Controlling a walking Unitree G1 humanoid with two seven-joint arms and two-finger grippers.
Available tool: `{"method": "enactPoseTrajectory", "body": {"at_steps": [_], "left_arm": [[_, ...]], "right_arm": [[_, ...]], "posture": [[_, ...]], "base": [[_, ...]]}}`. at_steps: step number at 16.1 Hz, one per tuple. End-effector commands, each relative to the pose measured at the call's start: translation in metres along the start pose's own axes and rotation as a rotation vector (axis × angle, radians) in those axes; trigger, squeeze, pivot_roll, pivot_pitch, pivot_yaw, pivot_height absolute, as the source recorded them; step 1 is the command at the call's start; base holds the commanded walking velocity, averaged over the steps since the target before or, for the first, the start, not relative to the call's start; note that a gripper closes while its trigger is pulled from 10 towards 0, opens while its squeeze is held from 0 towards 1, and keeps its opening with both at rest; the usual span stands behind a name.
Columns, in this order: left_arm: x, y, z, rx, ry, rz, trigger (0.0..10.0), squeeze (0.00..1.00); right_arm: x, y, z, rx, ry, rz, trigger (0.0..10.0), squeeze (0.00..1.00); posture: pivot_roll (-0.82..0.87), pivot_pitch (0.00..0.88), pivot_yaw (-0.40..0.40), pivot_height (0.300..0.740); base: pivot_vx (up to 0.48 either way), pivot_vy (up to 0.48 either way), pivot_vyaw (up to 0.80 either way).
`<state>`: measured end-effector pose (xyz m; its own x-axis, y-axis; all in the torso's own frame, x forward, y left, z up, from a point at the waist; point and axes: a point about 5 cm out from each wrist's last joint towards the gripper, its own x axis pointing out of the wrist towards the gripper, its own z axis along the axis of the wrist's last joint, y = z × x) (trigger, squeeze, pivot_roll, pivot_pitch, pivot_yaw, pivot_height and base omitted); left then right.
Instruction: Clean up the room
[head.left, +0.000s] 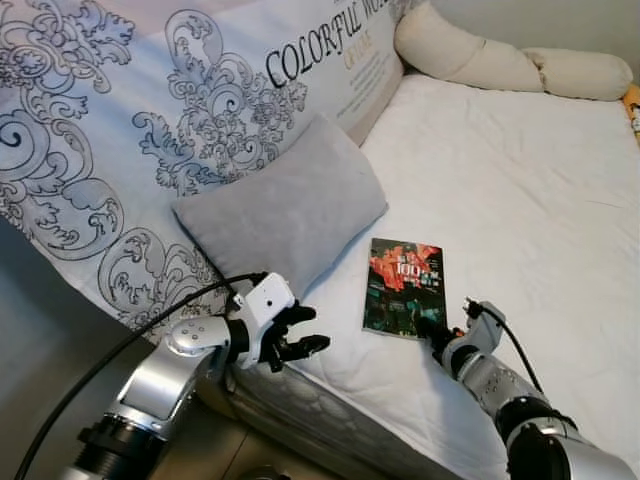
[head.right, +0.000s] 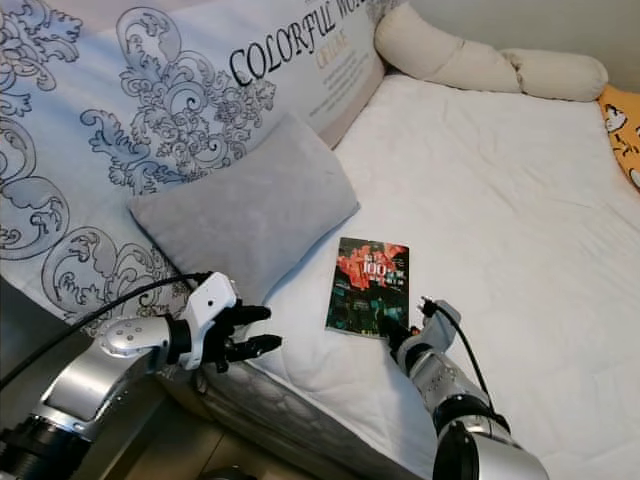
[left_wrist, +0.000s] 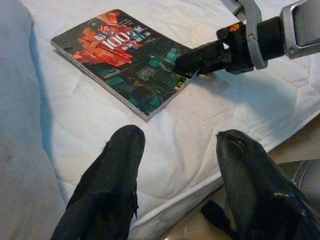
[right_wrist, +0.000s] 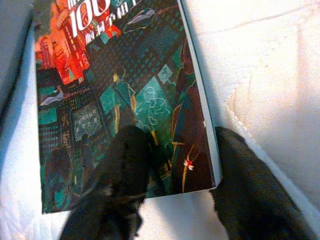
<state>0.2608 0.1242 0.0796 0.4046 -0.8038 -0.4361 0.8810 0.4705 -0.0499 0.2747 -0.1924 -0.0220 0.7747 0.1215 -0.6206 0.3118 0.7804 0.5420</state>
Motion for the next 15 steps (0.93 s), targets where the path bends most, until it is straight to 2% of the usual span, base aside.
{"method": "enactPoseTrajectory", "body": {"at_steps": [1, 3, 4, 6, 8, 11, 15], "left_arm": [[0.000, 0.003, 0.002, 0.011, -0.001, 0.016, 10.0, 0.00], [0.003, 0.003, 0.002, 0.018, -0.002, 0.019, 10.0, 0.00], [0.003, 0.004, 0.002, 0.026, -0.003, 0.027, 10.0, 0.00], [0.003, 0.005, 0.002, 0.028, 0.000, 0.031, 10.0, 0.00], [0.002, 0.004, 0.001, 0.028, 0.000, 0.034, 10.0, 0.00], [-0.001, 0.001, -0.002, 0.021, -0.008, 0.049, 10.0, 0.00], [-0.003, -0.002, -0.005, -0.002, -0.030, 0.076, 10.0, 0.00]], "right_arm": [[-0.002, -0.005, -0.009, -0.017, 0.026, -0.006, 10.0, 1.00], [0.000, 0.007, -0.018, -0.163, 0.053, 0.076, 10.0, 1.00], [0.002, 0.016, -0.021, -0.204, 0.075, 0.141, 10.0, 1.00], [0.003, 0.026, -0.024, -0.222, 0.119, 0.206, 10.0, 1.00], [0.003, 0.026, -0.022, -0.249, 0.134, 0.213, 10.0, 1.00], [-0.004, 0.011, -0.009, -0.220, 0.116, 0.230, 10.0, 1.00], [-0.023, -0.016, -0.008, -0.285, 0.206, 0.227, 10.0, 1.00]], "posture": [[0.05, 0.000, 0.047, 0.740], [0.05, 0.000, 0.047, 0.740], [0.05, 0.000, 0.050, 0.740], [0.05, 0.000, 0.040, 0.740], [0.06, 0.000, 0.030, 0.740], [0.07, 0.000, 0.005, 0.740], [0.06, 0.000, -0.012, 0.740]], "base": [[0.000, 0.000, 0.00], [0.000, 0.000, 0.00], [0.000, 0.000, 0.00], [0.000, 0.000, 0.00], [0.000, 0.000, 0.00], [0.000, 0.000, 0.00], [0.000, 0.000, 0.00]]}}
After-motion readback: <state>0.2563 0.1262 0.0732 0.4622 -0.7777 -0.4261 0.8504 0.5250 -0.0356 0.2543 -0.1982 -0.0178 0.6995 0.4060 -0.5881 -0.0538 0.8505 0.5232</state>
